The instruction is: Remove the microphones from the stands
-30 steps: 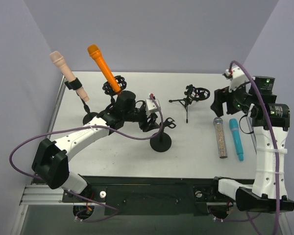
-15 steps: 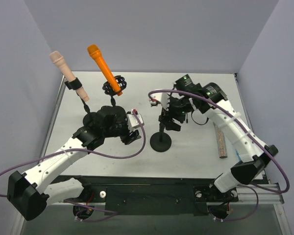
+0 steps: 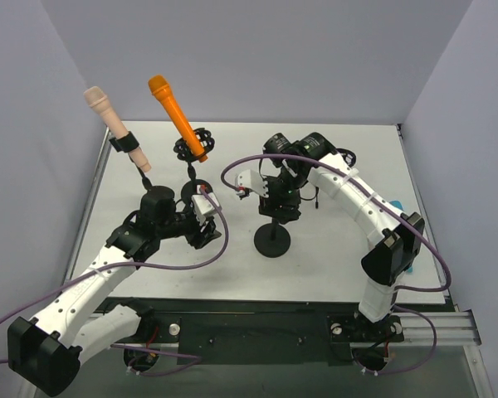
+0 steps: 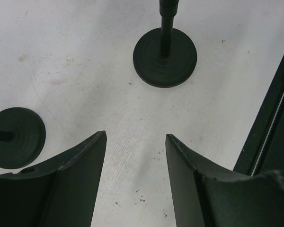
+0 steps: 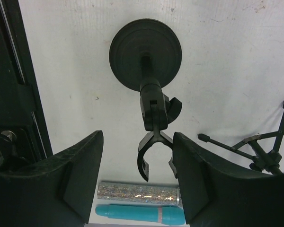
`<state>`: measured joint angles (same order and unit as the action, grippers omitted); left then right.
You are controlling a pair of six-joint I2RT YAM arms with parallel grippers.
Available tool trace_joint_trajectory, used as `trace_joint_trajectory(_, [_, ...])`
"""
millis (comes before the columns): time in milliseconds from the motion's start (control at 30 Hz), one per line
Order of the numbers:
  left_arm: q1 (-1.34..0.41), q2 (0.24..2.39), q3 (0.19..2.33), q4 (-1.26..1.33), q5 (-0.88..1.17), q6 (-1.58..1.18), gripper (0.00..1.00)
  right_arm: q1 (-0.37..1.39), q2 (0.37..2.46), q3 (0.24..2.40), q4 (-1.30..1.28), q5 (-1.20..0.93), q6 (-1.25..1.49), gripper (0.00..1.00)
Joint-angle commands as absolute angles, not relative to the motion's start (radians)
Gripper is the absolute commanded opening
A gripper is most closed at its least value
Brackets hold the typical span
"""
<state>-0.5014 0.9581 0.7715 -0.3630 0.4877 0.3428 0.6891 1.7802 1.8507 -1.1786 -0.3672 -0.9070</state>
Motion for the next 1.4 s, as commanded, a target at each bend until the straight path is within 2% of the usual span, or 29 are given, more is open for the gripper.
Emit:
trace_joint_trajectory(0, [-0.489, 0.950, 0.767, -0.339, 0.548, 0.334, 0.63, 0.703, 1.808, 1.848, -1.250, -0.341, -0.933, 0.55])
trace_joint_trajectory(400, [-0.485, 0.966, 0.778, -0.342, 0.561, 0.331, 0.63, 0.724, 1.848, 1.855, -1.137, -0.279, -0.816, 0.38])
trace_joint_trajectory(467, [-0.483, 0.965, 0.775, -0.341, 0.565, 0.327, 0.63, 0.724, 1.848, 1.858, -1.134, -0.270, -0.816, 0.33])
trace_joint_trajectory(500, [-0.480, 0.965, 0.773, -0.339, 0.568, 0.325, 0.63, 0.723, 1.848, 1.862, -1.134, -0.267, -0.816, 0.27])
trace_joint_trajectory(767, [-0.469, 0.968, 0.772, -0.324, 0.575, 0.308, 0.63, 0.721, 1.844, 1.848, -1.092, -0.201, -0.784, 0.06])
trace_joint_trajectory(800, [-0.469, 0.969, 0.770, -0.321, 0.574, 0.304, 0.63, 0.715, 1.847, 1.851, -1.077, -0.189, -0.731, 0.00])
trace_joint_trajectory(967, [-0.468, 0.973, 0.776, -0.327, 0.574, 0.302, 0.63, 0.664, 1.861, 1.903, -0.931, -0.088, -0.445, 0.00])
trace_joint_trajectory(1100, [-0.465, 0.971, 0.778, -0.334, 0.578, 0.311, 0.63, 0.606, 1.902, 1.954, -0.885, -0.014, -0.345, 0.00])
trace_joint_trajectory(1367, [-0.440, 0.960, 0.778, -0.356, 0.591, 0.307, 0.63, 0.486, 1.988, 2.045, -0.867, -0.083, -0.256, 0.00])
